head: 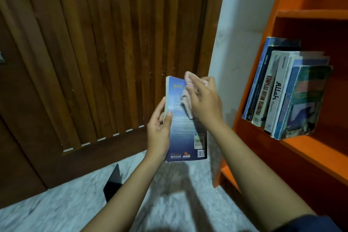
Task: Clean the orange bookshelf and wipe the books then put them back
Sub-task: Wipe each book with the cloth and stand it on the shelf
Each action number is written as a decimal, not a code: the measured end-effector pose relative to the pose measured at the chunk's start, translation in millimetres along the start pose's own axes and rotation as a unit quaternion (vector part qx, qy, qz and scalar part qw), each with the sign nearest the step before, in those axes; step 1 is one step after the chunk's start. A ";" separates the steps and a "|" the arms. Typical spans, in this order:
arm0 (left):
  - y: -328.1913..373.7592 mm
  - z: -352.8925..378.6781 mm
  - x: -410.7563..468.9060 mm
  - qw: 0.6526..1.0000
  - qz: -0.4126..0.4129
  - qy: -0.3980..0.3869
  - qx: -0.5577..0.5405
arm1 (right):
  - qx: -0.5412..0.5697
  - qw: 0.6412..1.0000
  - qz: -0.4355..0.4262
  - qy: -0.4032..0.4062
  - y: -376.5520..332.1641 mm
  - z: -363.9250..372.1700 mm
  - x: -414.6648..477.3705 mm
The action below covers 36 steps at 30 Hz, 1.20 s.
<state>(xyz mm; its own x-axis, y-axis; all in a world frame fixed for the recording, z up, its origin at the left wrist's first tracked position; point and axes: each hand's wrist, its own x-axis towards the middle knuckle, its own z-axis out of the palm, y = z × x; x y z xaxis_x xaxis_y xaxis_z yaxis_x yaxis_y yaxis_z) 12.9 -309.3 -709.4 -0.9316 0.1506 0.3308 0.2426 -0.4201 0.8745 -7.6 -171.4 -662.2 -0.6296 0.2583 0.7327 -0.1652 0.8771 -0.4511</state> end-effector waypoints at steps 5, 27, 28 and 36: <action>7.1 4.3 7.2 1.000 -0.015 -0.014 -0.020 | 0.095 0.987 0.127 0.030 13.0 2.1 -16.5; 24.1 -5.5 34.7 0.989 -0.045 0.068 -0.121 | 0.043 0.999 -0.006 -0.005 25.6 1.7 -96.8; 24.6 -7.5 33.6 0.991 -0.040 0.057 -0.116 | 0.093 0.994 0.057 0.000 28.4 0.2 -92.2; 28.3 -8.5 23.2 0.992 -0.047 -0.024 -0.115 | 0.508 0.837 0.196 -0.055 27.0 -25.4 -60.7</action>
<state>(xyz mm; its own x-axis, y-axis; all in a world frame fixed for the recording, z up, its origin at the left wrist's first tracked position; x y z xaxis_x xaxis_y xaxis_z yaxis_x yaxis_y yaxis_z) -4.1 -325.3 -680.1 -0.9321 0.2383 0.2729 0.0819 -0.5953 0.7993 45.5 -153.1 -705.9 -0.8427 0.3581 0.4020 -0.4558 -0.0774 -0.8867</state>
